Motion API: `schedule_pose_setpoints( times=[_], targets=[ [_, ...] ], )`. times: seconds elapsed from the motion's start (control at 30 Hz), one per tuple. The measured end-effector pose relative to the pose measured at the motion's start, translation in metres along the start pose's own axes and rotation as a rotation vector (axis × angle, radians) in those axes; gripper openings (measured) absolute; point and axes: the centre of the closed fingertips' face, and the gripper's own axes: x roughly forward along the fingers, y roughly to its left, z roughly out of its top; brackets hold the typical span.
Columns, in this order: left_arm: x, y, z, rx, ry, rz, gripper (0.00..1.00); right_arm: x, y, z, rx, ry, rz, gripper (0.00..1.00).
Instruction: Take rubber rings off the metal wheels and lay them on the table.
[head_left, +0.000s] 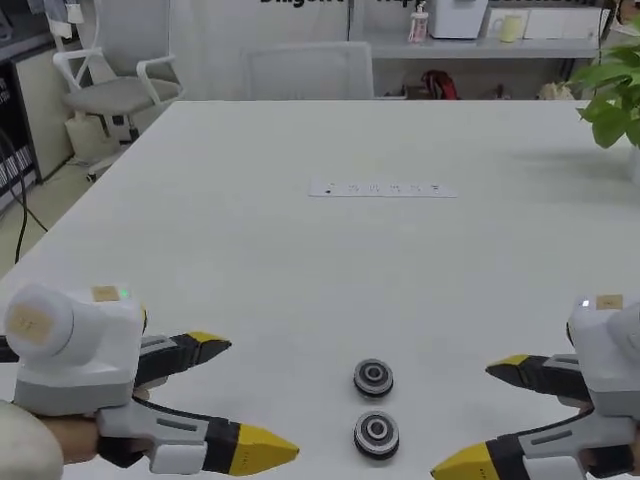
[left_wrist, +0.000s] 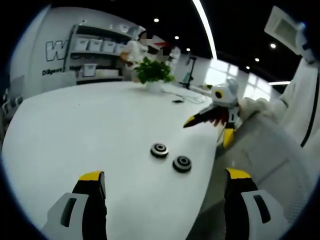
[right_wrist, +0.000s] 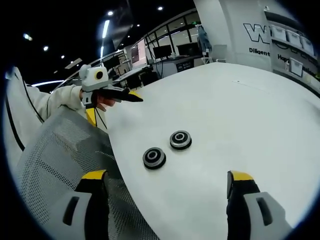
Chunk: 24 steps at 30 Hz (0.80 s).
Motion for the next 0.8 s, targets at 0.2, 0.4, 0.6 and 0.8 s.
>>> schedule_pose_setpoints(
  times=[0.2,0.4,0.6,0.8],
  targets=[
    [0.002,-0.001,-0.003,0.007,0.013,-0.004,1.00,-0.001,-0.002,0.000,0.009,-0.009,-0.008,0.94],
    [0.004,-0.004,-0.007,0.013,0.029,-0.016,1.00,-0.001,-0.001,-0.003,0.015,-0.004,-0.007,0.94],
    [0.005,-0.007,-0.009,0.022,0.041,-0.027,1.00,0.000,0.003,-0.003,0.010,0.001,0.004,0.94],
    [0.006,-0.011,-0.011,0.028,0.052,-0.036,1.00,0.000,0.006,-0.004,0.011,-0.001,0.005,0.94]
  ],
)
